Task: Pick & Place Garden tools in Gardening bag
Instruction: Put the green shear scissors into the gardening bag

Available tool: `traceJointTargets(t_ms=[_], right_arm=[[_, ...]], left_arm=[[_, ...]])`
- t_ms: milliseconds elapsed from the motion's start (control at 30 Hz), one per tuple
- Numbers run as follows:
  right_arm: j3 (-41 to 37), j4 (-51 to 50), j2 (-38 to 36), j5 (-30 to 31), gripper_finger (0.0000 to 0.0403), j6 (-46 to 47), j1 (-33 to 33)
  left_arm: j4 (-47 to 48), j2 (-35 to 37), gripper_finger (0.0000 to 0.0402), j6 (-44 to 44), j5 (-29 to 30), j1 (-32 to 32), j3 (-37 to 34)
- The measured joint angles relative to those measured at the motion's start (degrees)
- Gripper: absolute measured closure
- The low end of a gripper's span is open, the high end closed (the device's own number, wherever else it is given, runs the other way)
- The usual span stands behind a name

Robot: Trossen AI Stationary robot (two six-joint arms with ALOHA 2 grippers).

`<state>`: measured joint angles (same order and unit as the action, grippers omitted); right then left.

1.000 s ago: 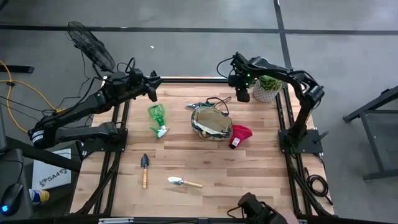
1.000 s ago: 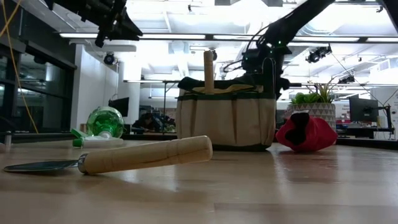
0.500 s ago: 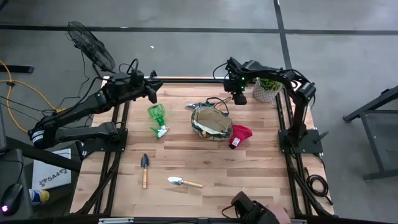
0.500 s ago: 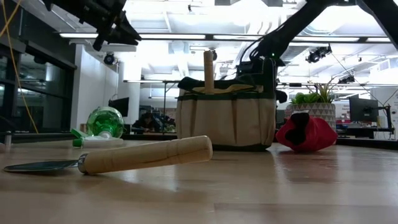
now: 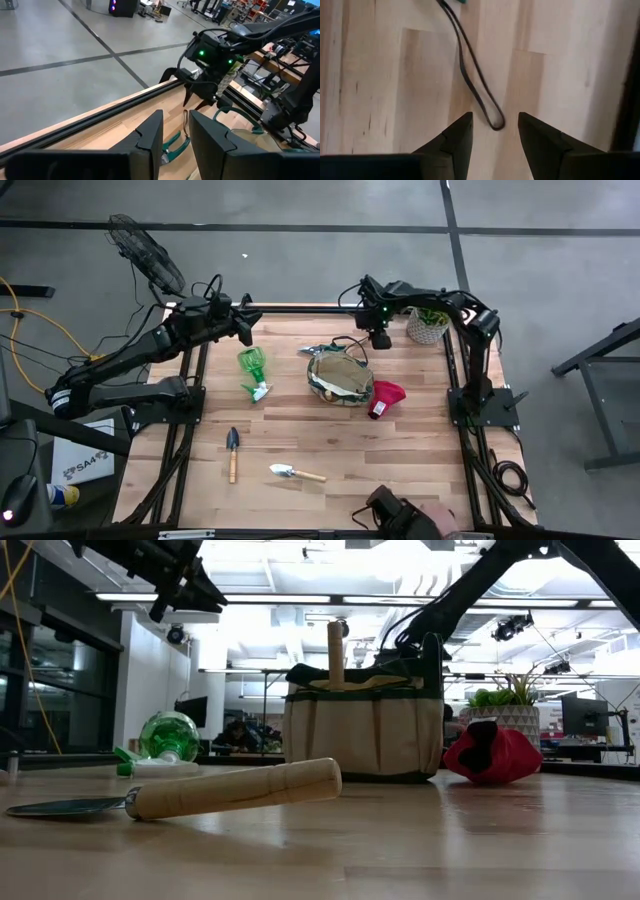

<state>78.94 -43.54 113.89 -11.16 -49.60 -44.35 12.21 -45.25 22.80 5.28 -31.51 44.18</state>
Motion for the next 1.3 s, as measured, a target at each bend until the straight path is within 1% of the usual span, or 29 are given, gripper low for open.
traceJointTargets(t_ms=[100,700,833,1067,1100,1300], right_arm=[[0.0,-0.5,0.9,-1.6,0.0254,0.3,0.0],[0.3,-1.4,4.6,-2.5,0.0257,2.2,-0.1],[0.2,-1.5,4.7,-1.1,0.0286,4.1,-0.1],[0.2,-1.0,4.9,0.9,0.0383,7.7,-0.1],[0.2,-1.0,4.9,1.1,0.0391,8.3,-0.1],[-0.3,-3.4,2.7,3.1,0.0399,13.1,0.1]], left_arm=[[0.0,0.0,0.0312,0.0,-0.5,0.0,0.0],[1.8,0.0,0.0312,0.2,-1.5,0.0,0.0],[1.8,0.0,0.0312,0.2,-1.5,0.0,0.0],[1.7,0.0,0.0312,0.1,-1.8,0.0,0.0],[1.7,0.0,0.0312,0.1,-1.8,0.0,0.0],[1.6,0.0,0.0312,0.2,-1.8,0.0,0.0]])
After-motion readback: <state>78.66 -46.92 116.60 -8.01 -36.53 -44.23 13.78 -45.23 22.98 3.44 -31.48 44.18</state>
